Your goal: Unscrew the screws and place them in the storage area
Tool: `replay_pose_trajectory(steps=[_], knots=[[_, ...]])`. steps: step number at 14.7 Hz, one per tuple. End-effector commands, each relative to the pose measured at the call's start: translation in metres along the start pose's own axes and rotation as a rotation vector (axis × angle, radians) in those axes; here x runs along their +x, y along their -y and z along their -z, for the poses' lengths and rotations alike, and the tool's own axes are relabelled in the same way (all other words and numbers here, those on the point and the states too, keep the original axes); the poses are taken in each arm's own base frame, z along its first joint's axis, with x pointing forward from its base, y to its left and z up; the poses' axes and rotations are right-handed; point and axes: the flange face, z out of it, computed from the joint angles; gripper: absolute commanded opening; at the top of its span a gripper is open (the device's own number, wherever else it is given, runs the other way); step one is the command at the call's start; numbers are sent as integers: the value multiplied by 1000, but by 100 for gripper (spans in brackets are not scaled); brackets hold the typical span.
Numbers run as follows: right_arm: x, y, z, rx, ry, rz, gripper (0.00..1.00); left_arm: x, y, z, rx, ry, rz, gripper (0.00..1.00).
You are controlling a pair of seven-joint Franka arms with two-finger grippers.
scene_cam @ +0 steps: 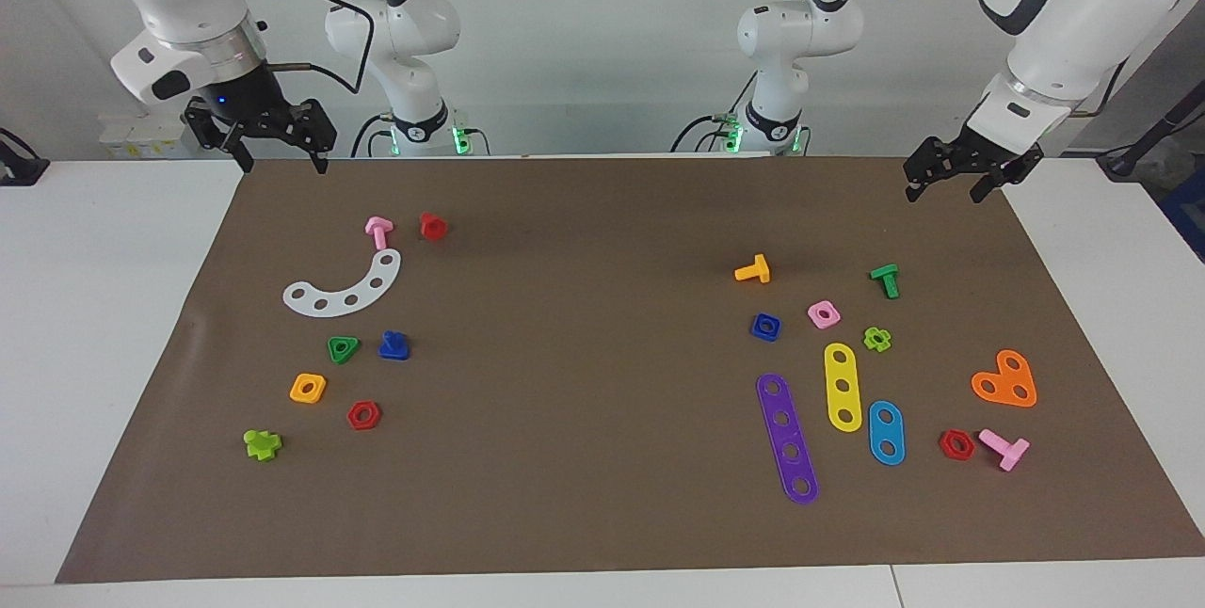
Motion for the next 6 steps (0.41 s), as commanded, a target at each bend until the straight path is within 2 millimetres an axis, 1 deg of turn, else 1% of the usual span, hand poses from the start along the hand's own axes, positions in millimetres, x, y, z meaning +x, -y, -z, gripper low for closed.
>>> replay_pose_trajectory(steps=[1, 6], knots=[[-3, -1, 1, -3, 3, -32, 100, -10, 0, 1, -5, -20, -43, 100], [-5, 1, 2, 38, 0, -35, 100, -10, 0, 1, -4, -26, -43, 100]])
